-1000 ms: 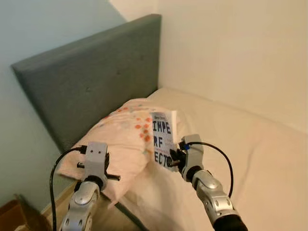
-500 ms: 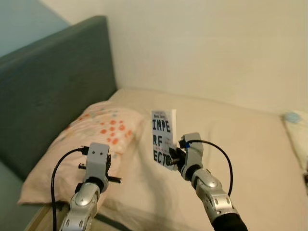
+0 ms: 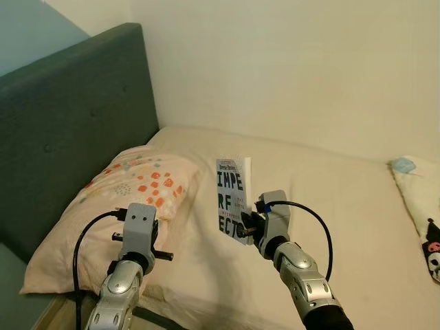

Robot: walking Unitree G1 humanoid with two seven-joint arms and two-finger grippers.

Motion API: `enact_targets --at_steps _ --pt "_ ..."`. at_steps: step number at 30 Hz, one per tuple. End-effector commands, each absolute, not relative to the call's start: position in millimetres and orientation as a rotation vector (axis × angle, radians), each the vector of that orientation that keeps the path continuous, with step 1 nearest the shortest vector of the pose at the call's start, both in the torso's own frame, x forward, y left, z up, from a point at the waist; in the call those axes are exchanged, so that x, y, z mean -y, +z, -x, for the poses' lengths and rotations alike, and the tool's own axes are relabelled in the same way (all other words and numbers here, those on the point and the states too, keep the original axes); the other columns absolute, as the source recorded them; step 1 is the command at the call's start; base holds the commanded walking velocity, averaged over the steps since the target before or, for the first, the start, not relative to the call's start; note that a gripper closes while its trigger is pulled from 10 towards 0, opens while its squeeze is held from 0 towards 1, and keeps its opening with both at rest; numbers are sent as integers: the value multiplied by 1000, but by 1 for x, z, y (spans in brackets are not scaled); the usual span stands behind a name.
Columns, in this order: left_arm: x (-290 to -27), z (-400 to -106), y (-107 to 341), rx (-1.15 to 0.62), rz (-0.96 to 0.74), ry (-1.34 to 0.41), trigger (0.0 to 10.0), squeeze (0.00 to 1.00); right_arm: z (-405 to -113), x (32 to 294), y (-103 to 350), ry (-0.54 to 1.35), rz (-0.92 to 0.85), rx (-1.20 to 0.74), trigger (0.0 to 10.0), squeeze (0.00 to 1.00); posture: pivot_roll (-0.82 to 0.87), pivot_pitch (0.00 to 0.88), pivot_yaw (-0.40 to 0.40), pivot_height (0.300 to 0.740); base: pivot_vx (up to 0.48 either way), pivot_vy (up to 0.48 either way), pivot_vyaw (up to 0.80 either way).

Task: Clean up the room

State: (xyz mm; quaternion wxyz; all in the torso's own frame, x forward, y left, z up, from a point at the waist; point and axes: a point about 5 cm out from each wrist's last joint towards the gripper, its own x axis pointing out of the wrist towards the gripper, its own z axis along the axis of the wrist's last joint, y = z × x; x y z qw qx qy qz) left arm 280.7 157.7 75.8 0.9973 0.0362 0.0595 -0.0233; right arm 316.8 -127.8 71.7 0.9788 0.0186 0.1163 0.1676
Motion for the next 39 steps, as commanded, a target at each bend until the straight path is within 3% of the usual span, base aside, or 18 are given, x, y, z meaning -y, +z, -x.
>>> enact_targets --at_steps 1,6,20,31,39 --pt "-159 -279 73 -127 -83 -50 10000 0 -320 126 79 345 -35 -194 10000 0 -43 83 -8 740 0 0 0" --pt "-160 -280 74 -117 -76 -42 10000 0 -320 125 79 348 -36 -190 10000 0 -42 82 -6 740 0 0 0" --pt "-160 -282 78 -99 -75 -48 10000 0 -320 123 80 350 -41 -180 10000 0 -40 71 1 740 0 440 0" --pt "-156 -281 81 -89 -104 -56 10000 0 -320 122 80 352 -46 -177 10000 0 -36 73 1 740 0 -436 0" --pt "-159 -282 78 -109 -128 -22 10000 0 -319 125 79 342 -46 -177 10000 0 -36 76 4 740 0 0 0"
